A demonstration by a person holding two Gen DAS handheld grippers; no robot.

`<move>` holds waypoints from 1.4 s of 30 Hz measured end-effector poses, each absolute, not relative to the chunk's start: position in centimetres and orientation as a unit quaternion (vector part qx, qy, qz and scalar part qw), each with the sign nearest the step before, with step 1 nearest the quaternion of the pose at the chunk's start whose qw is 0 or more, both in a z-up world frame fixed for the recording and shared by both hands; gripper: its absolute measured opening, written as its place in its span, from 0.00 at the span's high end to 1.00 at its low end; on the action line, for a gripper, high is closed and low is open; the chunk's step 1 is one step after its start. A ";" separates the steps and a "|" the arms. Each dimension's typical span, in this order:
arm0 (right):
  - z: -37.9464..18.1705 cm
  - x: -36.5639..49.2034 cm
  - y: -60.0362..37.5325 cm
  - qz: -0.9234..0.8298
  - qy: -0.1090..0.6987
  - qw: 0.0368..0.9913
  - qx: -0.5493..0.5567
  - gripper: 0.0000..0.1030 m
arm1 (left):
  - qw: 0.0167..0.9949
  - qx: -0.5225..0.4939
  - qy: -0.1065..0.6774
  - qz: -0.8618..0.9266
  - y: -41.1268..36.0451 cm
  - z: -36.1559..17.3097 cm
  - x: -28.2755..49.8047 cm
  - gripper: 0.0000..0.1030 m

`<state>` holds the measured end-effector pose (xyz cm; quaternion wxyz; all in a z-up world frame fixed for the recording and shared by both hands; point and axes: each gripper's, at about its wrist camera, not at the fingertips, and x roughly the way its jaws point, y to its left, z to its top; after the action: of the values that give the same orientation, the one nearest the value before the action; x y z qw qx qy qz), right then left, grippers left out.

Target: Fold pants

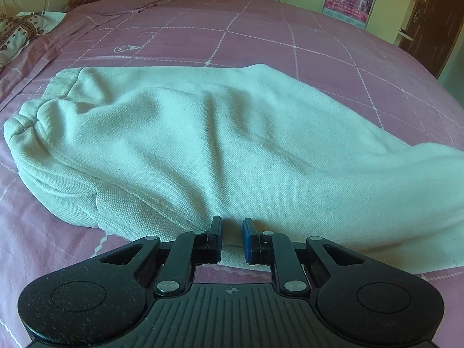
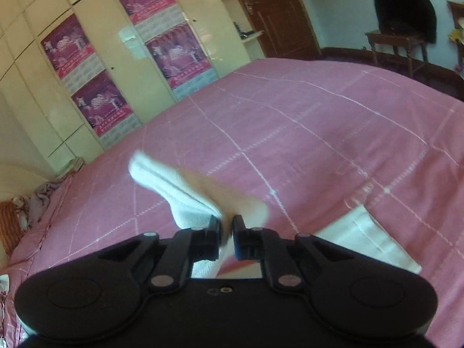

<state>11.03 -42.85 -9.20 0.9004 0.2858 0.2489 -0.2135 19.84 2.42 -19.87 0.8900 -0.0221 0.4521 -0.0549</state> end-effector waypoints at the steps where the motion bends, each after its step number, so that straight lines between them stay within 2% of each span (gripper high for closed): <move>1: -11.2 10.2 -43.8 -0.239 0.270 0.887 0.289 0.95 | 0.891 -0.018 0.451 -0.055 2.3 -19.9 19.8 0.85; 3: -15.9 8.6 -46.0 -0.268 0.323 0.845 0.331 0.95 | 0.891 -0.008 0.450 -0.055 2.1 -19.9 19.8 0.85; 5: -18.7 7.0 -47.0 -0.277 0.343 0.824 0.355 0.94 | 0.891 -0.004 0.451 -0.055 2.0 -19.9 19.8 0.85; 7: -18.8 6.8 -46.6 -0.265 0.343 0.836 0.335 0.90 | 0.890 -0.003 0.452 -0.052 2.0 -19.9 19.9 0.85; 9: -18.3 6.9 -46.9 -0.258 0.335 0.841 0.338 0.79 | 0.891 -0.001 0.452 -0.049 1.9 -19.9 19.8 0.85; 14: -18.5 7.7 -49.0 -0.281 0.330 0.830 0.351 0.78 | 0.892 0.008 0.449 -0.045 1.6 -20.0 19.7 0.85; 15: -18.8 7.7 -49.8 -0.286 0.328 0.824 0.363 0.79 | 0.892 0.010 0.449 -0.045 1.5 -20.0 19.7 0.85; 18: -18.2 7.9 -50.4 -0.282 0.333 0.829 0.349 0.94 | 0.892 0.021 0.450 -0.051 1.4 -20.0 19.7 0.85; 22: -14.3 6.5 -49.0 -0.241 0.295 0.876 0.297 0.96 | 0.889 0.031 0.452 -0.062 1.5 -19.9 19.9 0.85; 27: -19.1 4.5 -50.5 -0.273 0.371 0.844 0.275 0.96 | 0.890 0.041 0.450 -0.065 1.4 -19.8 19.8 0.85; 29: -19.2 4.4 -50.5 -0.277 0.362 0.846 0.276 0.90 | 0.889 0.047 0.451 -0.064 1.1 -19.6 19.8 0.85; 31: -18.5 4.4 -50.5 -0.274 0.351 0.848 0.289 0.79 | 0.889 0.062 0.449 -0.065 0.6 -19.3 19.7 0.85; 35: -18.0 4.6 -50.8 -0.254 0.346 0.848 0.310 0.76 | 0.889 0.047 0.448 -0.084 -0.2 -18.4 19.2 0.85; 41: -17.6 5.3 -51.5 -0.283 0.333 0.847 0.303 0.54 | 0.885 0.027 0.449 -0.119 -3.1 -17.8 18.8 0.85; 42: -17.3 5.0 -51.7 -0.287 0.326 0.848 0.303 0.46 | 0.883 0.027 0.452 -0.124 -3.5 -18.0 18.8 0.85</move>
<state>5.04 -51.66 -17.35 0.8483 0.3030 0.3260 -0.2868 18.77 -3.47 -18.03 0.8827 0.0270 0.4523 -0.1245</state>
